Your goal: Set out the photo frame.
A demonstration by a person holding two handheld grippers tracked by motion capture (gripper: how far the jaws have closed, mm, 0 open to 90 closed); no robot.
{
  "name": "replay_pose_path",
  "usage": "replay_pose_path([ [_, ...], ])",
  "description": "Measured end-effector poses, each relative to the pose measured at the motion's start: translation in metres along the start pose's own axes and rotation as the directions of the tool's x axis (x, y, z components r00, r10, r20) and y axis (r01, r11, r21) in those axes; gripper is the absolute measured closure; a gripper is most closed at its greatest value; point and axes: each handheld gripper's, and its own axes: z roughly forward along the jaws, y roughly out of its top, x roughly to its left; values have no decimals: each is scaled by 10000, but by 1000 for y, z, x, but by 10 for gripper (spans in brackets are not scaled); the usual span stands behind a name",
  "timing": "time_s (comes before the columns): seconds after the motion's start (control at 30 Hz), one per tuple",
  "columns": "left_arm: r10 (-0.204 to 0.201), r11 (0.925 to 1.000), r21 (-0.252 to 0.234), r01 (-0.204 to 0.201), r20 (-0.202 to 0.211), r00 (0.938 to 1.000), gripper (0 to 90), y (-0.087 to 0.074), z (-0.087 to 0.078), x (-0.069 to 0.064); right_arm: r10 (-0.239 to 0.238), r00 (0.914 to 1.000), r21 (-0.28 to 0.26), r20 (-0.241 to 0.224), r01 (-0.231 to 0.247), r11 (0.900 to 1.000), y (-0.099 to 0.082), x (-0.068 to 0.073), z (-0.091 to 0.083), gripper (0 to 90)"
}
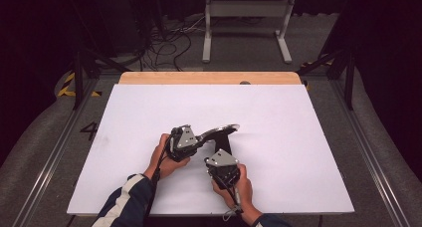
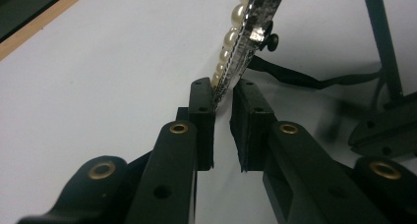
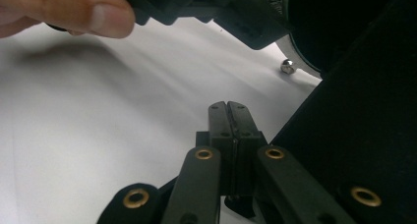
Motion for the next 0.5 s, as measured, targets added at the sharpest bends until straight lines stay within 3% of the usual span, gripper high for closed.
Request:
replay_pose_path([
  [0.33, 208, 9997, 84, -209, 123, 9997, 806, 0, -4, -4, 215, 9994, 52, -286, -214, 9998, -1, -8, -5, 900],
  [0.5, 264, 9994, 218, -270, 269, 9993, 806, 0, -6, -5, 105, 9992, 60, -384, -103, 9999, -4, -11, -7, 900],
])
